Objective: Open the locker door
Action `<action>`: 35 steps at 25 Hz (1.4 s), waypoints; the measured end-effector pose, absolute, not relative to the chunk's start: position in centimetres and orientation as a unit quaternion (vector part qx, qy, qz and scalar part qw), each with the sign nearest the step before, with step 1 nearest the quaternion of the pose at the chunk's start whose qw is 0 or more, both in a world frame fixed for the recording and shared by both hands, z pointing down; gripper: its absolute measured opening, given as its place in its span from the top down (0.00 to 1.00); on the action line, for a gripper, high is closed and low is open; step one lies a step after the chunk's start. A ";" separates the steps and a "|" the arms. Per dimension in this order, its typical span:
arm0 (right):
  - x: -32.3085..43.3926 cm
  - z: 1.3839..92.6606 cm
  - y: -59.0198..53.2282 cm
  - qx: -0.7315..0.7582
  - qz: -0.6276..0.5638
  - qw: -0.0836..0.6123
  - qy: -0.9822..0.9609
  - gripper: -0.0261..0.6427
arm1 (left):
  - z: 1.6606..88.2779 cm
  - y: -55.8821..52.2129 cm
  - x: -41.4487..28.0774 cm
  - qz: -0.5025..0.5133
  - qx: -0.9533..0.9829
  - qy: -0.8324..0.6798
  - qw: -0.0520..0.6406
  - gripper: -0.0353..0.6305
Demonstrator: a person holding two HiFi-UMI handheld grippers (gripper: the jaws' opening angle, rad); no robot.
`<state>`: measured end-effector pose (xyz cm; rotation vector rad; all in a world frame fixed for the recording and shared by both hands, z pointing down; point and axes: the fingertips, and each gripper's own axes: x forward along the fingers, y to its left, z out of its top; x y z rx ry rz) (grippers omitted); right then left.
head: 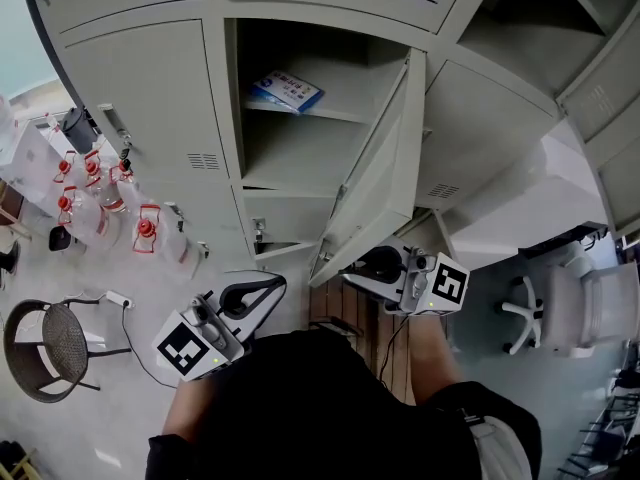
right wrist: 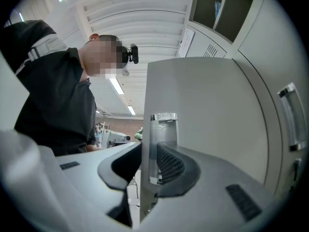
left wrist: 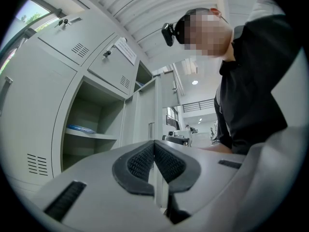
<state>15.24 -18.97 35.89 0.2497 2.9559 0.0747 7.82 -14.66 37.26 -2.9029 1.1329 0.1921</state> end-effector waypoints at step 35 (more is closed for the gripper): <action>19.0 35.9 -19.2 0.054 0.006 0.059 0.997 0.79 | 35.6 -14.6 10.5 0.074 -0.933 0.353 -0.003 0.93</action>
